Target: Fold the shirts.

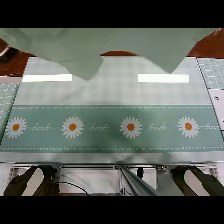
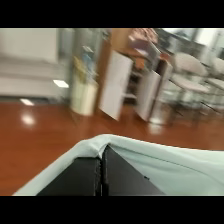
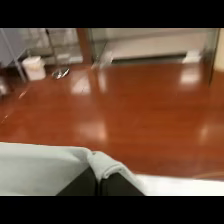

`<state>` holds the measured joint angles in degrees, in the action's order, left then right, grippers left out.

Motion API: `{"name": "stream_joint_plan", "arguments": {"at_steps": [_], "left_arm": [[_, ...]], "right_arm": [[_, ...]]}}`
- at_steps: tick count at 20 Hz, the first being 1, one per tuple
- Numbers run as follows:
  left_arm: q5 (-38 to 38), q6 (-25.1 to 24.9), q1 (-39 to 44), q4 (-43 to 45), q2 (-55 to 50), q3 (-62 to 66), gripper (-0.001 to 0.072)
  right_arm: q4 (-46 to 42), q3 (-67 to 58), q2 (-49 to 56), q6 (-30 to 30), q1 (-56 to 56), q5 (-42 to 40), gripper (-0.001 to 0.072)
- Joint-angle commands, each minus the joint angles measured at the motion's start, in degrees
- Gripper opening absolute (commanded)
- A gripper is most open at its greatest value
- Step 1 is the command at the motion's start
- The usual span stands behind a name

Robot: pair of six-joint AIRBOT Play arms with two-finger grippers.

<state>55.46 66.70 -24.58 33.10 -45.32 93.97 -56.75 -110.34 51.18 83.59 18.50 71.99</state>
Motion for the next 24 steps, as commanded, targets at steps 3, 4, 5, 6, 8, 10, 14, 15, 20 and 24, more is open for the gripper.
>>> {"name": "stream_joint_plan", "arguments": {"at_steps": [3,4,5,6,8,10,14,15,20,24], "left_arm": [[0.3,7.5,1.5,25.9,14.4,3.9,0.0015],[1.0,9.9,4.5,31.3,15.9,3.9,0.0015],[1.7,12.5,7.8,36.8,17.0,3.9,0.0015],[2.8,14.8,11.3,41.6,17.7,3.8,0.0015],[5.6,17.0,16.7,47.0,17.6,3.0,0.0015],[7.9,17.7,18.8,48.1,16.7,-0.8,0.0015],[9.8,20.2,18.8,46.6,11.5,-12.7,0.0016],[9.2,20.2,18.8,44.6,9.1,-15.6,0.0016],[-3.0,21.3,21.7,37.4,-9.5,-23.1,0.0016],[-10.6,26.4,24.0,33.9,-29.4,-18.0,0.0016]], "right_arm": [[-10.9,-2.4,-11.8,0.7,-0.1,4.8,0.0041],[-13.1,-2.4,-12.7,1.2,-0.1,6.7,0.0041],[-15.1,-2.4,-13.1,1.9,-0.1,8.6,0.0041],[-16.7,-2.4,-13.2,2.4,-0.1,10.6,0.0041],[-17.4,-0.8,-13.2,2.8,-0.1,13.5,0.0041],[-16.4,3.5,-13.2,2.8,-0.1,14.1,0.0041],[-11.3,19.5,-12.6,1.5,-0.1,10.7,0.0041],[-9.4,24.0,-11.8,0.5,-0.1,9.0,0.0041],[-0.8,38.2,2.7,-5.3,-0.2,-0.8,0.0041],[7.0,37.7,20.5,-9.8,-1.1,-10.3,0.0041]]}}
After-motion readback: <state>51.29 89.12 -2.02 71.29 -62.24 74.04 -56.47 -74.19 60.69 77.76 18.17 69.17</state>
